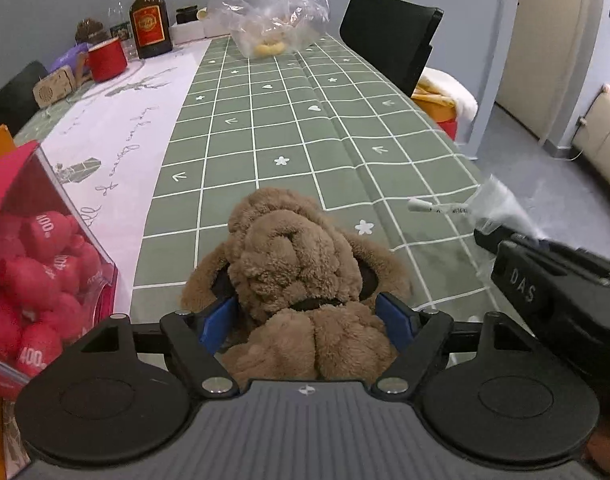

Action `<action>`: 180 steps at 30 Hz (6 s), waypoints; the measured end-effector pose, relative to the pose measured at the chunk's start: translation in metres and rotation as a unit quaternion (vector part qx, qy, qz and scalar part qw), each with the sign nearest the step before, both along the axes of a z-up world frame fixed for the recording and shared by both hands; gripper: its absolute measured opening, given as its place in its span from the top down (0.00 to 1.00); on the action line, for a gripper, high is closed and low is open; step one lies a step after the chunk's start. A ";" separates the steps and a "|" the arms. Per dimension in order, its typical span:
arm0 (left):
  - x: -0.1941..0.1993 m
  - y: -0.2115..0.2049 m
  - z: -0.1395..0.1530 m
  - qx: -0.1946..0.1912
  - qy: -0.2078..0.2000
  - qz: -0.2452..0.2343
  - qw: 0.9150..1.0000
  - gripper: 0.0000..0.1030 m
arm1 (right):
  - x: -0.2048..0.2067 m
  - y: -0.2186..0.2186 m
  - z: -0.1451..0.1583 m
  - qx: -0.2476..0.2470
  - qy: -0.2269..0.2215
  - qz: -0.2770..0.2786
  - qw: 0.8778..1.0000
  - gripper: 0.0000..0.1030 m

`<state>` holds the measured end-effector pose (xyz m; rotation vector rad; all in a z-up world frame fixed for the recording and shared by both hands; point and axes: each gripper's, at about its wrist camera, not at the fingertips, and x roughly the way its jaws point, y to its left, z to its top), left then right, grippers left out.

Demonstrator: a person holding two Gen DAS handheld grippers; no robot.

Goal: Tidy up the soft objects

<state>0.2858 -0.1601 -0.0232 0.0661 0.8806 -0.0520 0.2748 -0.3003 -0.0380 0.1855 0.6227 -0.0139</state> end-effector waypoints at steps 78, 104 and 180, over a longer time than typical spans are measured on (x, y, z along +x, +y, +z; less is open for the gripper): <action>-0.183 0.321 0.124 0.008 -0.298 0.189 0.936 0.03 | -0.063 0.281 0.123 0.066 -0.145 0.312 0.937 0.20; -0.214 0.181 0.068 -0.025 -0.221 0.087 0.971 0.03 | -0.197 0.168 0.055 -0.039 -0.099 0.134 0.985 0.03; -0.237 0.129 0.061 0.010 -0.225 0.077 0.971 0.03 | -0.223 0.132 0.045 -0.028 -0.101 0.106 0.989 0.03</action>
